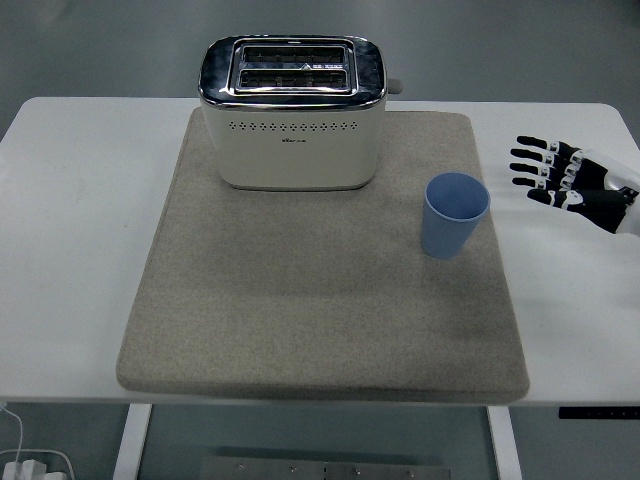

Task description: Put the water cup in front of the bread machine

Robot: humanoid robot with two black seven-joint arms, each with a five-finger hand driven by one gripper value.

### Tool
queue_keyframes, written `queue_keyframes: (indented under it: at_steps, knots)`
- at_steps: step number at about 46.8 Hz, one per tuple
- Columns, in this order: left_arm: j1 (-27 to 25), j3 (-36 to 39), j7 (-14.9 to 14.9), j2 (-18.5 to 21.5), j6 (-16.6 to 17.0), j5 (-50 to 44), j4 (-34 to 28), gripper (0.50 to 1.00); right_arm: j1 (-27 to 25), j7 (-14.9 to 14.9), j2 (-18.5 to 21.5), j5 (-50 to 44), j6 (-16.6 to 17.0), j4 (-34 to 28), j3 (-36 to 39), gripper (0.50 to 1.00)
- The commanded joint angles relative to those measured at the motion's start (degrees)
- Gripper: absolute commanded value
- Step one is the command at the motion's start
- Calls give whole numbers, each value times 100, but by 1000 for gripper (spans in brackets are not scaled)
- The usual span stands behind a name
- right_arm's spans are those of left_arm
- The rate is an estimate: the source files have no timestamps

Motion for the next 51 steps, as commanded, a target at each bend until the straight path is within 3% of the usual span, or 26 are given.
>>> queue_keyframes:
  at_steps: [1,15,31,36,51]
  knots:
    - [-1,0,-3,0,0,-1,-2,1000,-95,210,106,-220,0,1,3,926]
    - [-1,0,-3,0,0,-1,-2,1000,-245,456,536,-502,0,97,-5,926]
    - [-1,0,-3,0,0,-1,-1,1000,-201,456,1038,-616,0,89,-23,926]
    - [-1,0,-3,0,0,-1,-2,1000,-184,456,1082,-616,-213,89,-23,926]
    - [-1,0,6,0,0,-1,-2,1000,-166,456,1222,-625,-406,80,-32,926]
